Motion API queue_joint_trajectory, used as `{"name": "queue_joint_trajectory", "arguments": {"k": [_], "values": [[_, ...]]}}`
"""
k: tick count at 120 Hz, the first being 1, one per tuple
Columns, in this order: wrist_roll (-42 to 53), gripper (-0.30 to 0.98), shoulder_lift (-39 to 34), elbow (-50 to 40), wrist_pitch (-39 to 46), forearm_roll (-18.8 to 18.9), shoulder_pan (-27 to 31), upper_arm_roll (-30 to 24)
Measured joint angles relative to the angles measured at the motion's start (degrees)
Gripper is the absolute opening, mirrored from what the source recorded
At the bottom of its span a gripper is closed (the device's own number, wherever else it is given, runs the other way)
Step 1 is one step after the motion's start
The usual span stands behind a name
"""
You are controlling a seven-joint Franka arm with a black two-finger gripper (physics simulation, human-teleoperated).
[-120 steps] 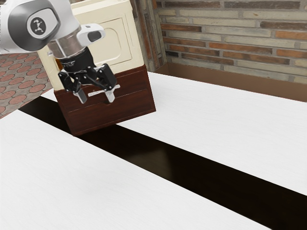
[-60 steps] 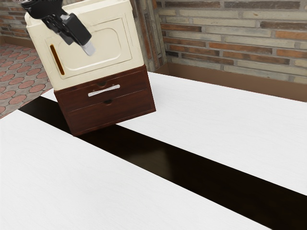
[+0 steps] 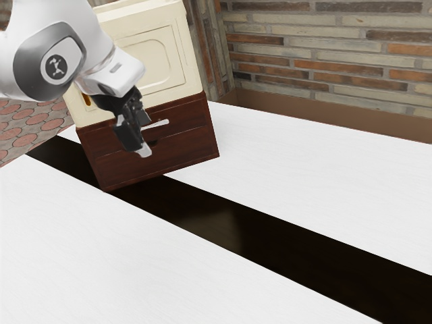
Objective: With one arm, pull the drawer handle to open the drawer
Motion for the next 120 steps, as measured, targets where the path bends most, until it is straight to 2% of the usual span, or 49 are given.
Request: {"name": "queue_joint_trajectory", "arguments": {"k": [19,45,66,81,105,120], "values": [[5.8,0.69,0.8,-1.6,6.5,-0.2,-0.5,0.2],[6.5,0.68,1.6,-2.3,10.6,3.2,0.0,0.4],[6.4,0.51,2.2,-2.5,11.4,4.0,0.3,1.5],[5.9,0.43,6.5,0.3,12.0,4.2,0.8,1.9],[4.7,0.37,8.3,2.2,12.6,5.6,0.1,3.6],[2.9,0.38,9.4,3.1,12.6,7.2,0.3,4.5]]}}
